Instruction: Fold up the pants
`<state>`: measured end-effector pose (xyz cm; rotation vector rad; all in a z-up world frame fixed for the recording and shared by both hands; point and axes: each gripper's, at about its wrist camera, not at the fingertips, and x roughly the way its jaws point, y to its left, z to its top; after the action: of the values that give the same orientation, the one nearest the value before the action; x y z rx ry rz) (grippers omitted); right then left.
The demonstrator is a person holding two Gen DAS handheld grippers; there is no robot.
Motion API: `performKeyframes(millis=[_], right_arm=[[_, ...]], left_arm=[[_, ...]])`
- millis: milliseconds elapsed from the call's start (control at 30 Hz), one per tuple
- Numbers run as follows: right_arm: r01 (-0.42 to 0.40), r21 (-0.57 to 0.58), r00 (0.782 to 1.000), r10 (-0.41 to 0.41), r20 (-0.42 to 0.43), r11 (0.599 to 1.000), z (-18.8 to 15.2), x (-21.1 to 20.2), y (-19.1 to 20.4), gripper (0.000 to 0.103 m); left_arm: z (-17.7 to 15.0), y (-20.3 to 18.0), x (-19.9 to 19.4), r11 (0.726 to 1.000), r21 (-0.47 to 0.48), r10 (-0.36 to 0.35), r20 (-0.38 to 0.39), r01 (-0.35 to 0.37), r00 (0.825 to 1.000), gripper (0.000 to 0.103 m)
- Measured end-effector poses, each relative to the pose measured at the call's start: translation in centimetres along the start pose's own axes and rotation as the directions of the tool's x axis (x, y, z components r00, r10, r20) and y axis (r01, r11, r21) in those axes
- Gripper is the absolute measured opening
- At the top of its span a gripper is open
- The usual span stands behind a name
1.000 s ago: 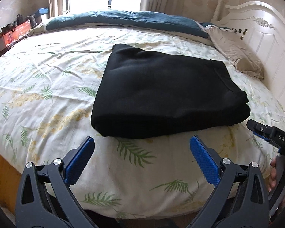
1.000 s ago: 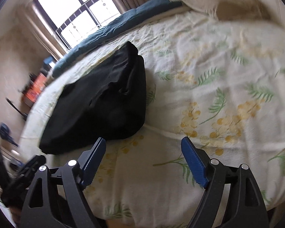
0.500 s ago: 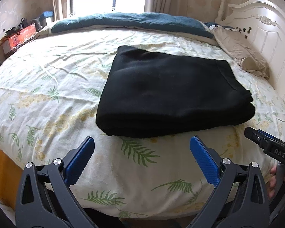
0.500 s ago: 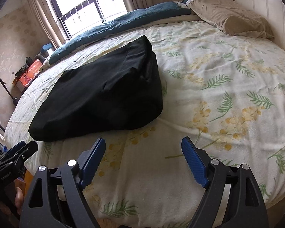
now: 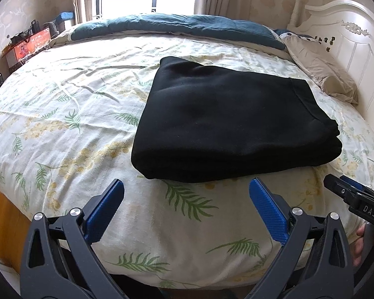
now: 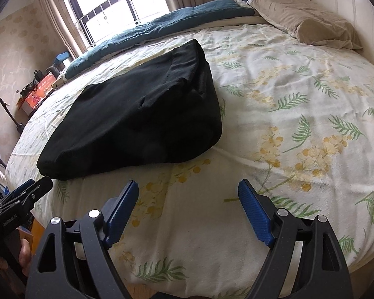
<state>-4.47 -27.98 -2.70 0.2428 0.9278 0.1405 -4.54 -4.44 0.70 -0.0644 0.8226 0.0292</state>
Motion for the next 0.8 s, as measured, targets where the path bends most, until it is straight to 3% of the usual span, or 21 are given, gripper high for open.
performKeyframes(millis=[800], right_arm=[[-0.011,-0.002,1.000,0.011,-0.019,1.000,-0.21,0.27,-0.13,0.081]], left_arm=[[0.38,-0.39,-0.24,1.000,0.020,0.002,0.011,-0.003,1.000,0.100]])
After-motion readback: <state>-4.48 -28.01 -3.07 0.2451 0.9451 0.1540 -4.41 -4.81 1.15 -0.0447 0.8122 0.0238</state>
